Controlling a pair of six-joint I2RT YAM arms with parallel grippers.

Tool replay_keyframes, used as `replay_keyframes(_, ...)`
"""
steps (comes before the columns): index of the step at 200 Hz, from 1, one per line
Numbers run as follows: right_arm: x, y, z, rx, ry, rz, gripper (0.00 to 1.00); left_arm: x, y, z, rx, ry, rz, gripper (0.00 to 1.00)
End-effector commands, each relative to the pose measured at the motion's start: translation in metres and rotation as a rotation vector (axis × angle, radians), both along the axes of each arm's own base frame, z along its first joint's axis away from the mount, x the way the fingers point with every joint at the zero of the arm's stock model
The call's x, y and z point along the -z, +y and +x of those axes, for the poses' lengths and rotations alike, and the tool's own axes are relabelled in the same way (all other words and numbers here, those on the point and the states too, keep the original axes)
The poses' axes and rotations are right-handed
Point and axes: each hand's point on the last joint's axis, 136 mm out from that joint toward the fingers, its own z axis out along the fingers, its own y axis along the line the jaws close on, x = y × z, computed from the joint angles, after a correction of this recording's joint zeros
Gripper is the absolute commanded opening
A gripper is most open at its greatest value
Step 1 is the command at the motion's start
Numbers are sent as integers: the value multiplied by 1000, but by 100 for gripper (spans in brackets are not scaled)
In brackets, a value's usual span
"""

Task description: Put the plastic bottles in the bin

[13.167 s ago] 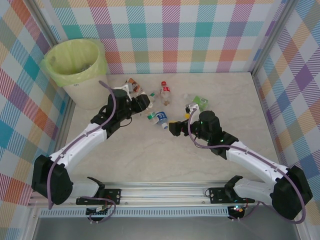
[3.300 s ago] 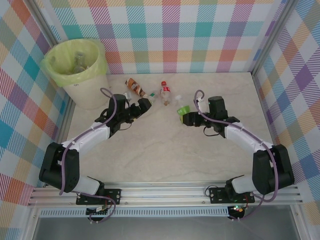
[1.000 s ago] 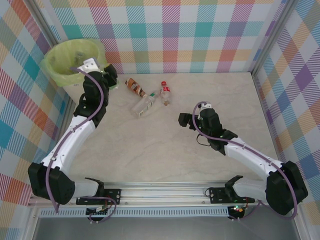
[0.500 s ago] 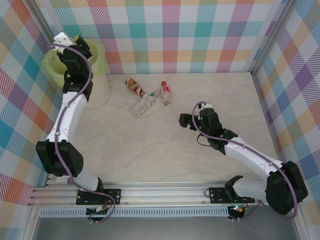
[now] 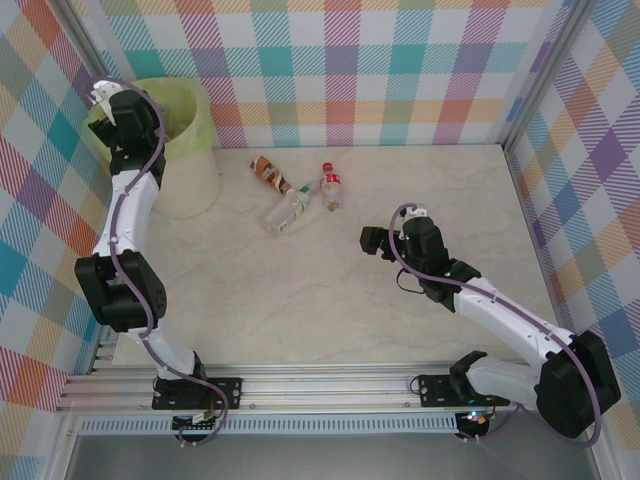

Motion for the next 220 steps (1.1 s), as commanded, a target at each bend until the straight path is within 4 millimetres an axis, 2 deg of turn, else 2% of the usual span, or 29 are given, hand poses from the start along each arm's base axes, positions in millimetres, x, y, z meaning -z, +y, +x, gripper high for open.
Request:
replay_keyframes(1, -5, -1, 3, 17, -11, 16, 100, -21, -2, -15, 8, 11, 1, 93)
replay_keyframes(21, -3, 2, 5, 9, -4, 18, 100, -24, -9, -22, 40, 27, -26, 100)
replay_keyframes(56, -1, 9, 10, -10, 3, 25, 100, -39, -30, -41, 147, -11, -124, 100)
replay_keyframes(60, 0, 10, 11, -13, 6, 25, 100, -33, -34, -45, 160, 6, -149, 100)
replay_keyframes(66, 0, 12, 12, -19, 7, 26, 100, -35, -41, -50, 187, -4, -177, 100)
replay_keyframes(86, 0, 19, 16, -33, 14, 38, 100, -33, -69, -65, 284, -33, -257, 100)
replay_keyframes(109, 0, 25, 20, -51, 22, 42, 100, -20, -119, -80, 422, -3, -302, 100)
replay_keyframes(147, 0, 31, 25, -67, 27, 40, 100, 24, -213, -96, 714, 133, -309, 100)
replay_keyframes(174, 0, 32, 25, -70, 26, 36, 100, 82, -271, -97, 892, 351, -226, 100)
replay_keyframes(199, 0, 30, 24, -67, 29, 31, 100, 139, -290, -94, 914, 539, -177, 100)
replay_keyframes(220, 2, 28, 23, -62, 32, 21, 100, 175, -302, -92, 962, 647, -150, 100)
